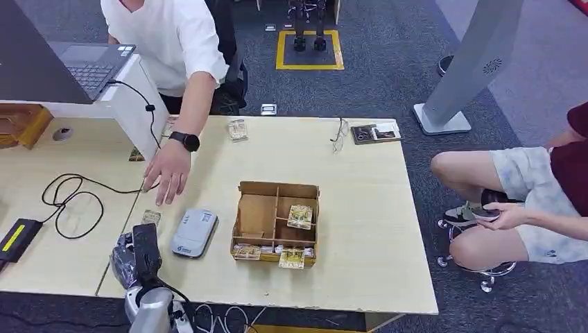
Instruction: Pass the card to the sensor for recognition and then transmit it.
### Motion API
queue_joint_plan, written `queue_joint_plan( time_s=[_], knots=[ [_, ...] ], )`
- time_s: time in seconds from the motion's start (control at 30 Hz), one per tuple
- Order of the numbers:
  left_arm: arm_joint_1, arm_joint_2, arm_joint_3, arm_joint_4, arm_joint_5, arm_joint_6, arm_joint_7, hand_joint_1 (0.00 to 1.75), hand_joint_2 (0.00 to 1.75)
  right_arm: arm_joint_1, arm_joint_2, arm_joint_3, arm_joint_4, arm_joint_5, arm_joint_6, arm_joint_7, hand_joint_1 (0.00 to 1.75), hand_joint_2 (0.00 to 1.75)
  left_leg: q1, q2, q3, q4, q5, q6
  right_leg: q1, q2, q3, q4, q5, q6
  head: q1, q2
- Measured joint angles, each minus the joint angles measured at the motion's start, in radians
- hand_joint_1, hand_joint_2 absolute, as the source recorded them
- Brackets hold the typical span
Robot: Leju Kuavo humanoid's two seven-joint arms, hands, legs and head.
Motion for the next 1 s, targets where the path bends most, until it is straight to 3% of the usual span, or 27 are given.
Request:
queue_joint_plan(
  time_s=[0.2, 0.67, 0.7, 0.73, 1.0],
  knots=[
    [0.019, 0.001, -0.178, -0.046, 0.001, 0.0, 0.053, 1.75, 1.75, 0.0, 0.0, 0.001, 0.0, 0.0, 0.001, 0.0, 0.0, 1.75, 0.0, 0.0, 0.0, 0.0, 0.0, 0.0, 0.0, 0.0, 0.0, 0.0, 0.0, 0.0, 0.0, 0.0],
    [0.023, 0.0, -0.369, -0.115, 0.015, 0.0, 0.1, 1.69, 1.75, -0.004, 0.003, 0.003, 0.0, 0.001, -0.023, 0.019, 0.0, 1.75, 0.0, 0.0, -0.001, 0.0, 0.0, 0.0, 0.0, 0.0, 0.0, 0.0, 0.0, 0.0, 0.0, 0.0],
    [0.023, 0.0, -0.379, -0.118, 0.027, 0.0, 0.1, 0.21, 1.75, -0.005, 0.004, 0.003, 0.001, 0.0, -0.026, 0.021, 0.0, 1.75, 0.0, 0.0, -0.001, 0.0, 0.0, 0.0, 0.0, 0.0, 0.0, 0.0, 0.0, 0.0, 0.0, 0.0],
    [0.023, 0.0, -0.389, -0.12, 0.041, 0.0, 0.1, 0.0, 1.75, -0.006, 0.005, 0.003, 0.002, 0.0, -0.029, 0.022, 0.0, 1.75, 0.0, 0.0, 0.0, 0.0, 0.0, 0.0, 0.0, 0.0, 0.0, 0.0, 0.0, 0.0, 0.0, 0.0],
    [0.025, 0.0, -0.426, -0.132, 0.083, 0.0, 0.081, 0.0, 1.75, -0.009, 0.005, 0.003, 0.005, -0.003, -0.032, 0.024, 0.0, 1.75, 0.0, 0.0, -0.001, 0.0, 0.0, 0.0, 0.0, 0.0, -0.001, 0.0, 0.0, 0.0, 0.0, 0.0]
  ],
)
